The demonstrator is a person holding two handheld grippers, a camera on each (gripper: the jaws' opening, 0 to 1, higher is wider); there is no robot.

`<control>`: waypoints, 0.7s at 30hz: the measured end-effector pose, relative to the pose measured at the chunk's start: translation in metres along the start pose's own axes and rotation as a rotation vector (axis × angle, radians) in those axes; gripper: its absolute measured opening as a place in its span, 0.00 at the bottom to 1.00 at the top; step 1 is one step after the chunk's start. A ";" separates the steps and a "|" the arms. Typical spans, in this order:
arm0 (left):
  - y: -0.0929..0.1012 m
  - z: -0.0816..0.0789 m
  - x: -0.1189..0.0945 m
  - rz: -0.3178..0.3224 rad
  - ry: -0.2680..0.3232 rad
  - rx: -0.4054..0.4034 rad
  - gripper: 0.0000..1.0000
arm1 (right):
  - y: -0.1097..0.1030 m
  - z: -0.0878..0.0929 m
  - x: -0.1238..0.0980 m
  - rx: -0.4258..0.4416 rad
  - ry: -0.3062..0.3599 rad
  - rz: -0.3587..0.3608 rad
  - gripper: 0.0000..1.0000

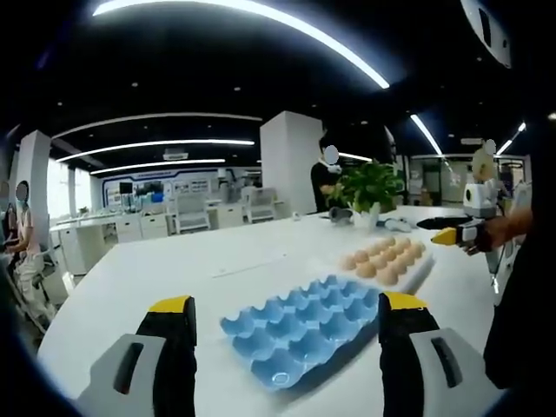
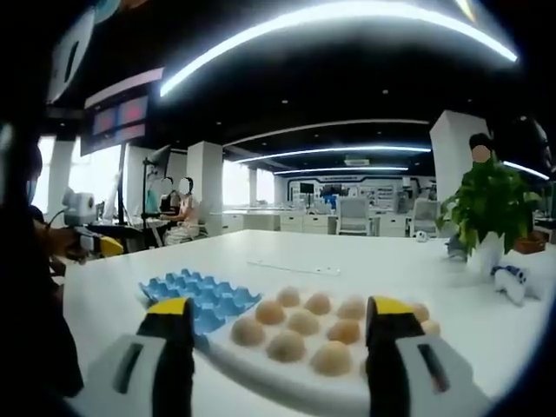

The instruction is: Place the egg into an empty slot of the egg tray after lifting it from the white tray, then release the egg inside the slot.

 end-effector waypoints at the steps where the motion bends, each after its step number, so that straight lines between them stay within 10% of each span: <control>1: -0.001 0.000 0.000 -0.007 0.001 0.004 0.88 | 0.000 0.000 0.000 -0.001 0.002 0.000 0.84; 21: 0.000 0.001 -0.002 -0.007 -0.002 -0.004 0.87 | -0.007 0.001 0.003 -0.015 -0.011 -0.024 0.83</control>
Point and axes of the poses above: the point that each gripper's makers call its tool centre point, and the gripper's own axes: x roughly forward along the fingers, y roughly to its right, z roughly out of its underside, the point moved 3 cm from there along -x, roughly backward along the fingers, and after that the axes turned 2 degrees about z, right-handed, at the moved point
